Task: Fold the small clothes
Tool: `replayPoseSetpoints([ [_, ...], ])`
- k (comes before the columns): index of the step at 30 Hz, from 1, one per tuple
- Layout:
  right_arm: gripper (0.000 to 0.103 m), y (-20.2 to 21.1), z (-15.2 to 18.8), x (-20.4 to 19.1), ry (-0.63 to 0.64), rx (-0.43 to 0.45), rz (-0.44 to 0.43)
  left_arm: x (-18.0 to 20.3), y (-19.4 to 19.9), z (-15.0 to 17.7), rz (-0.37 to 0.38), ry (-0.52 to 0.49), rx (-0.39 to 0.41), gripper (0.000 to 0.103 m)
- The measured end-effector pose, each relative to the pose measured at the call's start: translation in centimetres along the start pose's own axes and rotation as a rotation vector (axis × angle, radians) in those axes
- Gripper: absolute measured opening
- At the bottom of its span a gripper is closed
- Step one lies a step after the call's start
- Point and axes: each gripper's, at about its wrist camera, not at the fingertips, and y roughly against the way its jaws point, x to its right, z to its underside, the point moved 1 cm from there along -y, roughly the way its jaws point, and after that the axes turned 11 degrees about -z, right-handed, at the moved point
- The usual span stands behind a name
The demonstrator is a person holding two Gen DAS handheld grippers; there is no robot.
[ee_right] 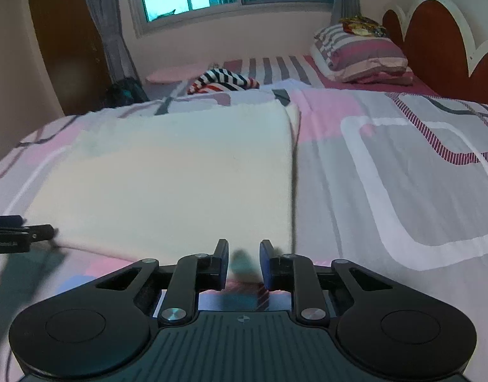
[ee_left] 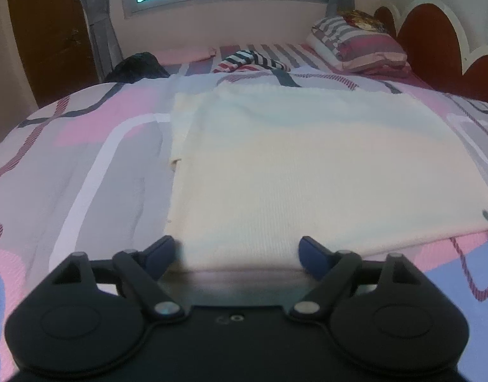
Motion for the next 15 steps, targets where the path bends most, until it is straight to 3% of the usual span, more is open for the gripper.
replayPoseSetpoints([
  [2,0.022,0.6,0.0,-0.3,0.000,0.002,-0.016,-0.2,0.3,0.4,-0.007,0.004,-0.006,0.082],
  [4,0.022,1.1,0.0,-0.8,0.001,0.005,-0.029,-0.6,0.8,0.7,-0.002,0.026,-0.014,0.075],
  [5,0.022,1.4,0.1,-0.9,-0.002,0.007,-0.038,-0.9,0.9,0.8,0.013,0.055,-0.022,0.065],
  [6,0.022,1.6,0.1,-1.0,-0.005,0.009,-0.046,-1.3,1.1,1.0,0.054,0.109,-0.036,0.057],
  [8,0.022,1.7,0.0,-1.4,-0.010,0.015,-0.056,-2.3,0.8,1.6,0.143,0.253,-0.082,0.057],
  [15,0.022,1.1,-1.6,-2.5,-0.012,0.073,-0.106,-5.7,-2.3,2.8,0.358,0.741,-0.112,0.058],
])
